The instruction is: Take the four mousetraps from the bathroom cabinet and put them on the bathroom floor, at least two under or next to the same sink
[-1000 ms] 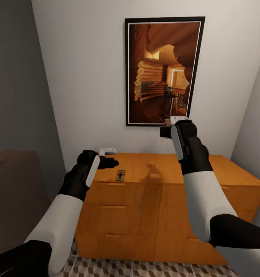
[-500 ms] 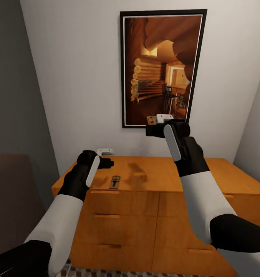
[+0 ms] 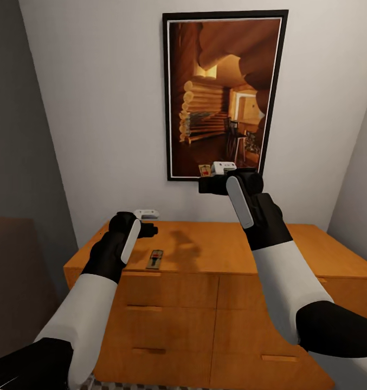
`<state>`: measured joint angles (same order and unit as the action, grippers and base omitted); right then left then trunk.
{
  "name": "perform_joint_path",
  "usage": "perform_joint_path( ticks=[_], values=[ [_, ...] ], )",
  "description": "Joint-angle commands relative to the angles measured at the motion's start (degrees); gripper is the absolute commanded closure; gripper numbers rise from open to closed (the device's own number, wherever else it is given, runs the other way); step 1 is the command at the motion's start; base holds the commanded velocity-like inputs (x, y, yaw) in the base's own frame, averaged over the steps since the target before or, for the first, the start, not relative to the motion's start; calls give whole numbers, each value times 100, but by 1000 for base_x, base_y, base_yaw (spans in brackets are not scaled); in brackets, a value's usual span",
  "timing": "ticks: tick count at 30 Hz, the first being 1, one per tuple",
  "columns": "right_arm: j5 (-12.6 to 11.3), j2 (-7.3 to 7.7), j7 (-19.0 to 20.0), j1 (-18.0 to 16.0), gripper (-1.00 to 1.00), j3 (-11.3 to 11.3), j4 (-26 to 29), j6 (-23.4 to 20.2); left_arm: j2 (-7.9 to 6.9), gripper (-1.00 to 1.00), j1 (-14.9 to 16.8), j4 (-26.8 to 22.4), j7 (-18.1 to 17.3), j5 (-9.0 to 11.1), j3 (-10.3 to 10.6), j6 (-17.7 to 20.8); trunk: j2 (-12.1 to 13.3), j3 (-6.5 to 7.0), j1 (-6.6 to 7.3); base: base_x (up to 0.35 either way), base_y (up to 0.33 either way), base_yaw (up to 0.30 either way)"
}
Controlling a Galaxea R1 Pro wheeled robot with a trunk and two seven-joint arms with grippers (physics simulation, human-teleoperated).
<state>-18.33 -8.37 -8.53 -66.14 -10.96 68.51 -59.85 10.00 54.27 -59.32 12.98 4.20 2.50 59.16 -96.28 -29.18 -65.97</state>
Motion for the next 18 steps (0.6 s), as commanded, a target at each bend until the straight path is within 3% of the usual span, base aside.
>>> perform_joint_path(
  ticks=[1, 10, 18],
  values=[
    [-63, -1, -57, -5, 100, -50, 4, -15, 0, -100, 5, 1, 70, 46, 5, 22, -3, -7, -1, 93, -127, 0],
    [-59, -11, -61, -5, 100, -135, 4, -15, 0, -100, 5, 0, 107, 46, 6, 19, -3, -7, -1, 22, -46, 0],
    [-57, -15, -61, -5, 100, -142, 4, -15, 0, -100, 5, -1, 108, 46, 11, 26, -3, -7, -1, 1, -230, 0]
  ],
)
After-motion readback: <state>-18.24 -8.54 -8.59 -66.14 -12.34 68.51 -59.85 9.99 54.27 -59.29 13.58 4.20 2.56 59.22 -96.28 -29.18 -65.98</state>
